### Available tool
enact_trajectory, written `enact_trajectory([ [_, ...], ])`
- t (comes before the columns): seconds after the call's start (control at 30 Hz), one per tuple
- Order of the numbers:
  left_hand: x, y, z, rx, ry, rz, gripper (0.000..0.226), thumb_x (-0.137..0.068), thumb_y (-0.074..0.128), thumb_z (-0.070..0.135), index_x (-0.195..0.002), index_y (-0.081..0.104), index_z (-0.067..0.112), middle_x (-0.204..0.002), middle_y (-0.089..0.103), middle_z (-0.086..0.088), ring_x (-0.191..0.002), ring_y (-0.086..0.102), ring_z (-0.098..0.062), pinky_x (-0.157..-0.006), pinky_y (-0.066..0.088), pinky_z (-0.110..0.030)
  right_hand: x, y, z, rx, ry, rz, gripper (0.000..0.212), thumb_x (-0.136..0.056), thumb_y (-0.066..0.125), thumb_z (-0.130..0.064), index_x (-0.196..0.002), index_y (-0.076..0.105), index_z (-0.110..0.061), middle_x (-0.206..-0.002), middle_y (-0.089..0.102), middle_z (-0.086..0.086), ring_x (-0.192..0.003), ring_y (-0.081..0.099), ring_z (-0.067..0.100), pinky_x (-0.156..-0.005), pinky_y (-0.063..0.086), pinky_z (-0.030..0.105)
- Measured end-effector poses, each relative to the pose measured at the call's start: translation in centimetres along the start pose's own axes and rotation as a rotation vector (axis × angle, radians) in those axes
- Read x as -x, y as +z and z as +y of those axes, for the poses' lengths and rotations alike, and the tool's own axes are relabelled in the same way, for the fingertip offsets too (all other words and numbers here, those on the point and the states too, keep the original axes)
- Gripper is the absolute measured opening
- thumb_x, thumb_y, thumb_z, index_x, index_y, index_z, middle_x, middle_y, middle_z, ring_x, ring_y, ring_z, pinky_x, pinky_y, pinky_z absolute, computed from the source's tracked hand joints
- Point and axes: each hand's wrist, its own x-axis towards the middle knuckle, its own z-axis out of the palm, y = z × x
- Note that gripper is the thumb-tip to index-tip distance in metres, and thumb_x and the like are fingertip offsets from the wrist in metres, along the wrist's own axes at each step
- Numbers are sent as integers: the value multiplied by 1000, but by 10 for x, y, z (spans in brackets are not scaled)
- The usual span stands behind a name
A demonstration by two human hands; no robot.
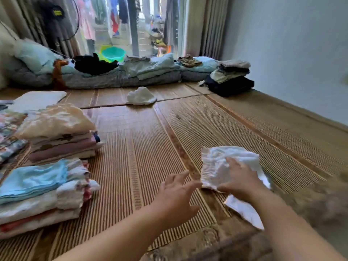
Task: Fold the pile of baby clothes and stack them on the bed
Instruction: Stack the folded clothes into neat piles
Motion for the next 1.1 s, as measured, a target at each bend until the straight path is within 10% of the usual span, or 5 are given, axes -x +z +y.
enact_trajectory([
  [0.1,-43,31,42,-41,85,-12,68,-86,57,44,-146,25,42,-159,14,7,-145,11,-23,-118,14,-46,-8,-4,63,11,100,-67,115,-66,76,-53,-151,-2,-40,-154,27,13,-137,33,37,-109,33,40],
  [0.37,-122,69,56,-117,-91,139,39,-90,44,31,-129,47,35,-133,50,3,-124,43,-27,-102,39,-45,-33,12,99,-59,125,95,39,-79,39,-39,-106,67,-41,-120,62,0,-114,51,29,-97,40,44],
  [0.67,-87,-5,58,239,166,207,14,-84,62,22,-93,65,33,-81,66,11,-71,63,-2,-56,47,-13,8,-10,23,-216,-311,-39,91,-80,62,-37,-151,5,-38,-145,43,-2,-136,36,20,-116,18,53],
  [0.87,-27,-46,52,855,236,333,44,-68,82,19,-102,57,31,-88,67,2,-79,67,-4,-69,57,-26,50,-44,-17,-649,-509,194,20,-82,69,-32,-81,69,-12,-69,67,1,-61,62,12,-56,53,33],
  [1.1,33,-84,19,448,68,253,12,-79,65,24,-68,64,28,-69,66,8,-66,64,-9,-66,53,-33,101,-86,-55,-1050,-406,388,18,-83,71,-28,-85,67,-10,-78,69,13,-61,62,15,-53,49,28],
])
